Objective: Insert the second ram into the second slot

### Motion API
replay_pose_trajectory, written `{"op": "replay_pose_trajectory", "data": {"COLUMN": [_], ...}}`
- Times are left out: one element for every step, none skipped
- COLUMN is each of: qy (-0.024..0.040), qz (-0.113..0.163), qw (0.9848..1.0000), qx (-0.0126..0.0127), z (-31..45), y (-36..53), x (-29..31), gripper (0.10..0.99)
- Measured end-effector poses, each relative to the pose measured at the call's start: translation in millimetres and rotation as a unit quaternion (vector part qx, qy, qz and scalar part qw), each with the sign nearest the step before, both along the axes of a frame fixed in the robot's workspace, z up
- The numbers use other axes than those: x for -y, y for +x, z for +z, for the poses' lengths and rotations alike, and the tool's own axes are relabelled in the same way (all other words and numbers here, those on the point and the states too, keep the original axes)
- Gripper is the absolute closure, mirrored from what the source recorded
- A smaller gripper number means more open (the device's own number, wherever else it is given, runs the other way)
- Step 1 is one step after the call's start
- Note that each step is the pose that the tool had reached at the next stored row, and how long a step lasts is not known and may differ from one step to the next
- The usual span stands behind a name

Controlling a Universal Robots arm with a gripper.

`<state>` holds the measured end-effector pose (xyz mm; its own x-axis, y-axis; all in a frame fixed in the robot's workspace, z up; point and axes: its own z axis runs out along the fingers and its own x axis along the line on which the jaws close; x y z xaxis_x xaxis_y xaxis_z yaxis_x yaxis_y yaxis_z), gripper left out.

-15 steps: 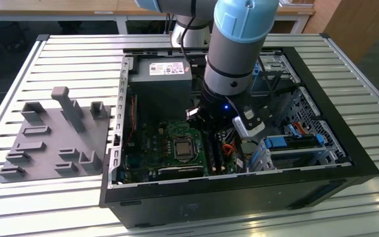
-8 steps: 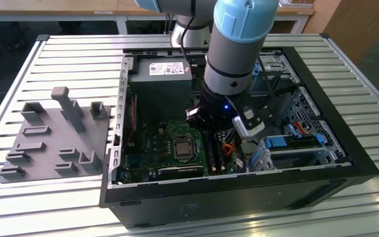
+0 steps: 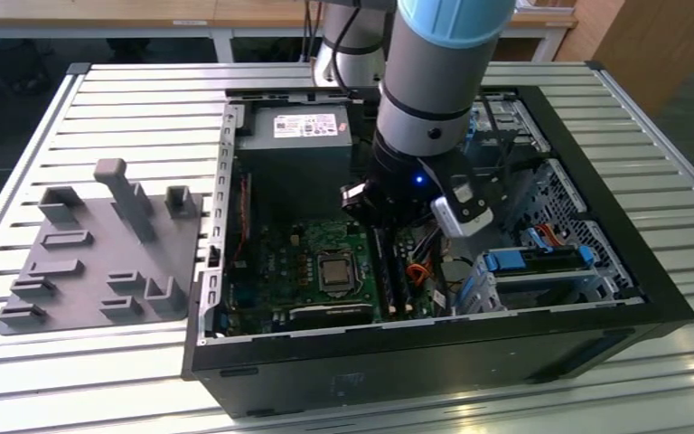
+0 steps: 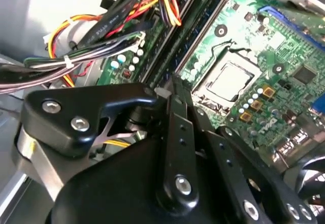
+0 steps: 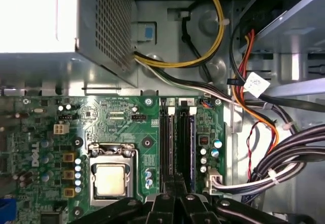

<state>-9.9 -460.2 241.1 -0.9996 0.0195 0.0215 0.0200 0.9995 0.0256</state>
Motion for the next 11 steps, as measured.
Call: {"op": "replay_pose_trajectory", "data": {"qy": [-0.0001,0.0000,0.0000,-0.0001,0.0000,0.0000,-0.0001,0.0001,0.0002,0.0004,0.0006], "qz": [0.000,0.000,0.000,0.000,0.000,0.000,0.000,0.000,0.000,0.000,0.000], "qw": [1.0000,1.0000,1.0000,1.0000,1.0000,1.0000,1.0000,1.0000,1.0000,1.0000,1.0000], "qx": [-0.0001,-0.0001,-0.0001,-0.0002,-0.0002,-0.0002,-0.0002,-0.0002,-0.0001,-0.0002,-0.0002], "z": [1.7,4.4,7.0,9.3,11.6,13.6,14.6,14.5,14.5,14.5,14.6], "y": [0.0,0.0,0.0,0.0,0.0,0.0,-0.1,0.0,0.0,-0.1,-0.1], "x": [-0.1,-0.2,-0.2,-0.5,-0.6,-0.6,-0.6,-0.7,-0.7,-0.6,-0.6], "gripper": [0.980,0.980,0.980,0.980,0.980,0.980,0.980,0.980,0.980,0.980,0.980]}}
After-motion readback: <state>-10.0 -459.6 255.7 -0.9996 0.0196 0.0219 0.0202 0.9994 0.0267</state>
